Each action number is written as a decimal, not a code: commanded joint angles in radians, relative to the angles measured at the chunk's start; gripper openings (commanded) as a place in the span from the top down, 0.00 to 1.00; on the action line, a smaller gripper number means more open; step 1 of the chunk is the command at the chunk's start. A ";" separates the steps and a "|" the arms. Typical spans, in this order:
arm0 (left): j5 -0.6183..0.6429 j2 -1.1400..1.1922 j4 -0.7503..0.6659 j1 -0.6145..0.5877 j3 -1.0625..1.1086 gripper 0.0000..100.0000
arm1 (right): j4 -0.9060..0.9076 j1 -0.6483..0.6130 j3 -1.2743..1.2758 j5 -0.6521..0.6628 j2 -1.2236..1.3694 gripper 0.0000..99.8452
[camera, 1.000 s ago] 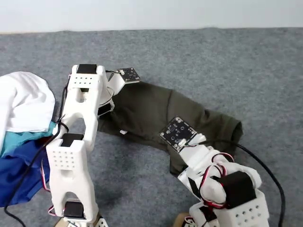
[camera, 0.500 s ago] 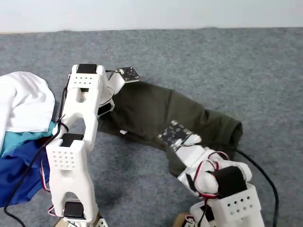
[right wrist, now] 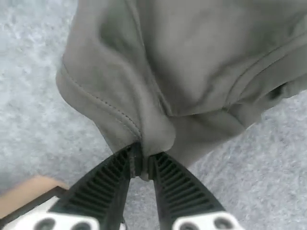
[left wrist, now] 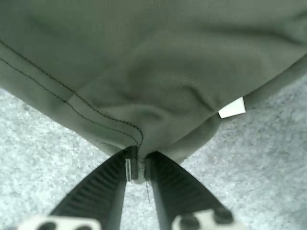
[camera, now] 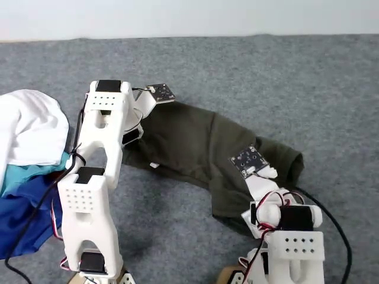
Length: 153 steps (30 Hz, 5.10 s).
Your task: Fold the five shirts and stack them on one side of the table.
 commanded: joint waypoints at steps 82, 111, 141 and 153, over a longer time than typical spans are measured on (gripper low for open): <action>0.922 -0.563 0.098 -0.071 0.047 0.98 | -0.727 0.245 0.110 -0.534 0.093 0.98; 0.924 -0.563 0.098 -0.074 0.053 0.99 | -0.268 0.292 -0.729 -0.687 1.044 0.82; 0.919 -0.563 0.098 -0.074 0.053 0.99 | -0.292 0.160 -0.855 -0.727 1.296 0.85; 0.919 -0.563 0.098 -0.072 0.053 0.99 | -0.162 0.163 -0.957 -0.750 1.296 0.99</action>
